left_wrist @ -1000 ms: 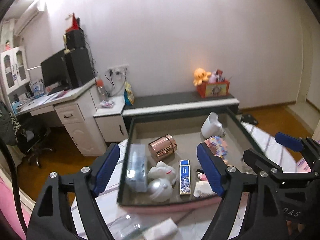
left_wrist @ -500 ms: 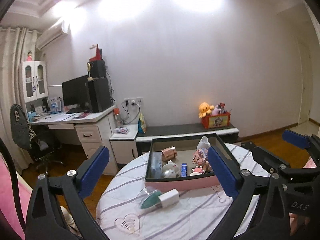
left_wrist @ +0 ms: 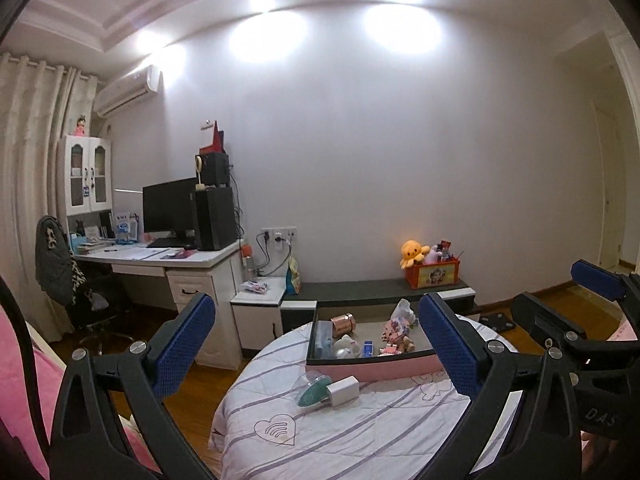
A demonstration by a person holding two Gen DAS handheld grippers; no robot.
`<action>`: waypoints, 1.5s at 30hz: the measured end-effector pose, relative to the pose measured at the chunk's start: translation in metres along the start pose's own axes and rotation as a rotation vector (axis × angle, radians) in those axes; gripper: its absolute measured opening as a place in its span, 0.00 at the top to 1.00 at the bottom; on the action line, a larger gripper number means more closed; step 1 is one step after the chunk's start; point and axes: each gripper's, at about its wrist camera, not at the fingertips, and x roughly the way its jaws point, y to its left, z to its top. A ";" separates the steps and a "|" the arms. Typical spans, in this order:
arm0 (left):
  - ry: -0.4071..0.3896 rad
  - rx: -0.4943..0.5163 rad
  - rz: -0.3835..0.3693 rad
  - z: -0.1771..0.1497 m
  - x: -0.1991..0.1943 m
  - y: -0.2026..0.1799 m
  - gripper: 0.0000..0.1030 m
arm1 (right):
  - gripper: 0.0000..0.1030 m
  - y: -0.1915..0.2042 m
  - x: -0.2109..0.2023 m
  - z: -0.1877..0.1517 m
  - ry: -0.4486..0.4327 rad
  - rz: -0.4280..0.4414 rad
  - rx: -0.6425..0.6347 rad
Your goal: Organize rigid objects
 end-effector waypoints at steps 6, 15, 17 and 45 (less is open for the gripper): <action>-0.031 0.010 0.009 0.005 -0.008 -0.003 0.00 | 0.10 -0.002 -0.012 0.003 -0.031 -0.009 0.007; -0.023 0.008 0.005 0.004 -0.004 -0.006 0.00 | 0.10 -0.002 -0.015 0.002 -0.038 -0.033 0.002; -0.020 0.007 0.006 0.004 -0.001 -0.007 0.00 | 0.10 -0.002 -0.014 0.001 -0.036 -0.033 0.004; 0.415 -0.038 0.055 -0.118 0.159 0.078 0.00 | 0.10 0.053 0.169 -0.096 0.384 0.120 0.007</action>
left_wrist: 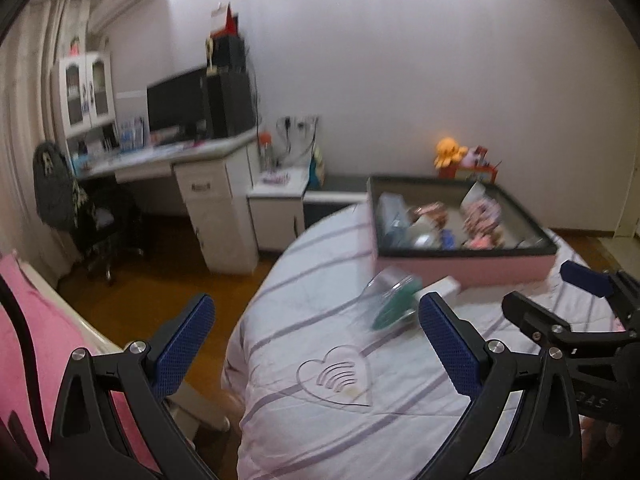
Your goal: Organize rigid objects
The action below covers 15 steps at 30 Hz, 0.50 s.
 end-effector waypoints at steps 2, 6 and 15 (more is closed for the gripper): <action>0.035 -0.009 -0.008 -0.005 0.017 0.008 0.00 | 0.10 0.003 0.024 -0.003 0.051 0.008 0.002; 0.076 0.003 -0.024 -0.009 0.043 0.011 0.00 | 0.10 0.010 0.070 -0.009 0.150 0.050 0.017; 0.123 0.032 -0.096 -0.008 0.080 0.009 0.00 | 0.11 0.012 0.132 -0.012 0.302 0.120 0.046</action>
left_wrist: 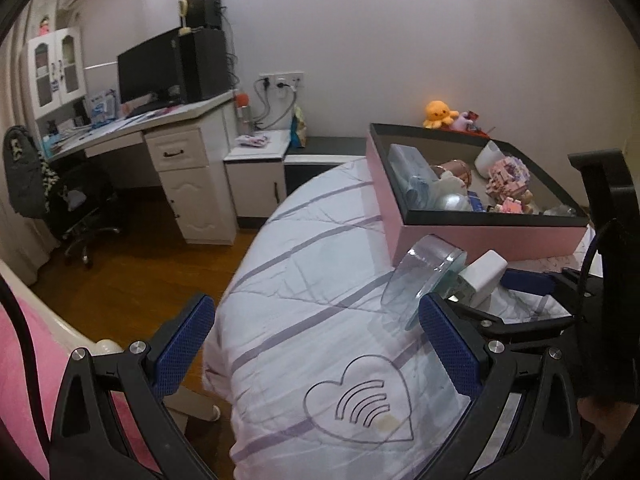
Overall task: Organize rigid objects
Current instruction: 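Grasp the clear round container with the left gripper while the right grasps the white charger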
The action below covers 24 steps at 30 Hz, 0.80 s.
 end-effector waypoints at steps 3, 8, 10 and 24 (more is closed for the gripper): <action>0.019 -0.002 -0.056 0.003 0.010 -0.004 0.00 | 0.31 -0.008 0.002 0.000 0.014 0.036 0.008; 0.067 0.040 -0.140 0.007 0.029 -0.024 0.00 | 0.31 -0.024 -0.013 -0.009 0.000 0.010 0.011; 0.092 0.081 -0.148 0.008 0.039 -0.038 0.00 | 0.31 -0.036 -0.022 -0.014 -0.008 -0.001 0.027; 0.140 0.172 -0.044 0.014 0.052 -0.090 0.34 | 0.31 -0.077 -0.046 -0.027 -0.035 -0.022 0.108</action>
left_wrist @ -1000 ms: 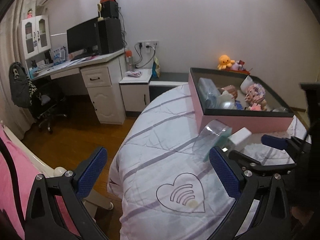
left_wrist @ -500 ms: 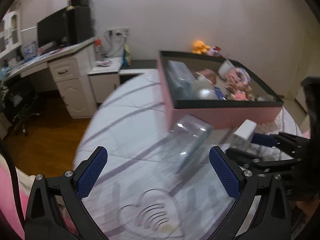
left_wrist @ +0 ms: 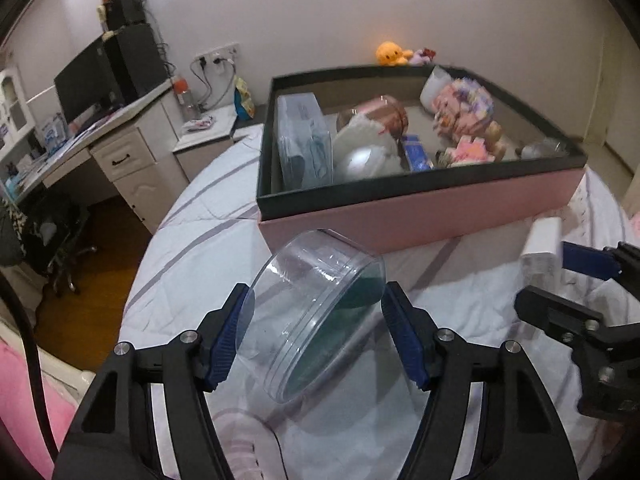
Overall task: Organize rigid objects
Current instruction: 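Grasp the clear round container with the left gripper while the right grasps the white charger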
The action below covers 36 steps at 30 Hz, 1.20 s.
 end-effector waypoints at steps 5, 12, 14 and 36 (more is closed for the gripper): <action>-0.100 -0.079 -0.009 -0.002 -0.047 -0.004 0.34 | 0.36 0.002 -0.023 -0.002 -0.073 -0.045 -0.021; -0.113 -0.118 -0.042 -0.015 -0.072 -0.017 0.34 | 0.51 0.008 -0.064 0.000 -0.159 -0.119 -0.063; -0.094 -0.139 -0.053 -0.025 -0.071 -0.017 0.34 | 0.51 -0.002 -0.063 -0.007 -0.131 -0.041 -0.023; -0.064 -0.168 0.013 -0.044 -0.069 -0.013 0.34 | 0.37 0.015 -0.004 -0.025 0.029 -0.031 -0.081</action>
